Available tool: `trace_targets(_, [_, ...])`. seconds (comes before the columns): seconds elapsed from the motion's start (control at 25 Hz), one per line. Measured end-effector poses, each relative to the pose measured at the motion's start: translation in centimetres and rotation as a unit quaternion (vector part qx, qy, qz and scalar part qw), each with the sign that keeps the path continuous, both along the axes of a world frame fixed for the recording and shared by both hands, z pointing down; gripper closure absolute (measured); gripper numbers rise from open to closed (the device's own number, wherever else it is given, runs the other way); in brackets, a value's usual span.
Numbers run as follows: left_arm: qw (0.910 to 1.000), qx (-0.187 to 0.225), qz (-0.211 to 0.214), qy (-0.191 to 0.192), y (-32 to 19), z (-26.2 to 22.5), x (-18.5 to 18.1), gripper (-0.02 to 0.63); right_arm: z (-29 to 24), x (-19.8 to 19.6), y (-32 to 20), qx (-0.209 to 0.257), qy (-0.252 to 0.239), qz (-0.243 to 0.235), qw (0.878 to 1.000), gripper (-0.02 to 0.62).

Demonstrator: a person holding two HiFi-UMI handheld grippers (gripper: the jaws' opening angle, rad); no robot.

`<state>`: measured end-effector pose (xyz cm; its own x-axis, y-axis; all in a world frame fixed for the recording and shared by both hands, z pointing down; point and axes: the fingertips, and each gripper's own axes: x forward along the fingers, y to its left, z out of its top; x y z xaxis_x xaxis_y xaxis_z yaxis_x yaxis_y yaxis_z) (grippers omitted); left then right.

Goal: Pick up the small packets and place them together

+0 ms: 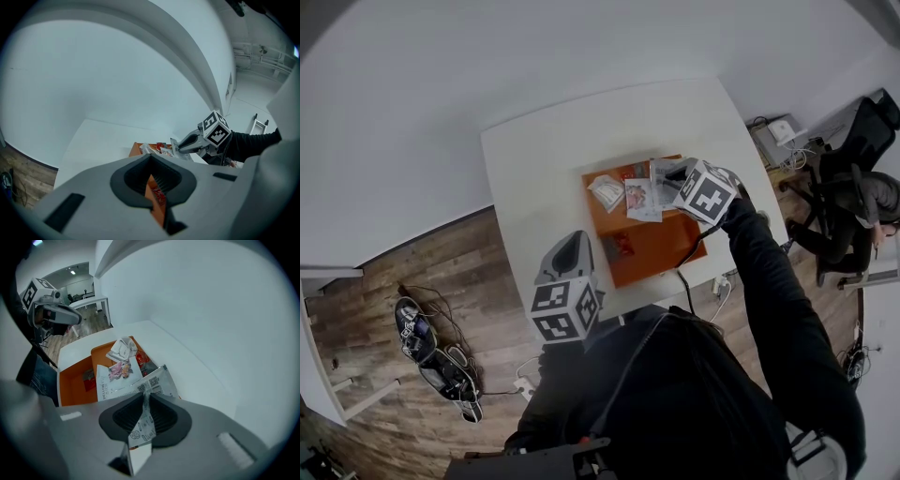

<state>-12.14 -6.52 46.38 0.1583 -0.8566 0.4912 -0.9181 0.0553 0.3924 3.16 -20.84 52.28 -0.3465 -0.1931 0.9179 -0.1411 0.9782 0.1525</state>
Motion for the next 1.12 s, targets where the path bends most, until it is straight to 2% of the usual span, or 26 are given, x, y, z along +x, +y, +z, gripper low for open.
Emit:
trace_targets(0.08, [1.0000,-0.001,0.000,0.000,0.0,0.0,0.0,0.607,-0.1,0.0,-0.3,0.007,0.001,0.002,1.000,0.540])
trace_targets(0.16, [1.0000,-0.001,0.000,-0.001,0.0,0.0,0.0,0.607,-0.2,0.1,-0.5,0.020,0.000,0.002,1.000,0.575])
trace_targets(0.36, [1.0000,0.000,0.004,-0.002,-0.2,-0.1,0.2,0.607,-0.6,0.1,-0.7,0.031,-0.007,-0.004,1.000,0.569])
trace_targets(0.68, [1.0000,0.000,0.010,-0.003,-0.3,-0.1,0.5,0.607,-4.4,-0.3,-0.5,0.048,-0.058,-0.003,0.997,0.543])
trace_targets(0.92, [0.9998,0.004,0.017,-0.004,-0.7,-0.3,0.8,0.607,-8.6,-1.4,0.4,0.068,-0.147,0.019,0.987,0.523])
trace_targets(1.12, [0.9995,0.018,0.022,-0.010,-1.1,-1.4,1.2,0.607,-12.2,-1.8,2.4,0.066,-0.244,0.055,0.966,0.523])
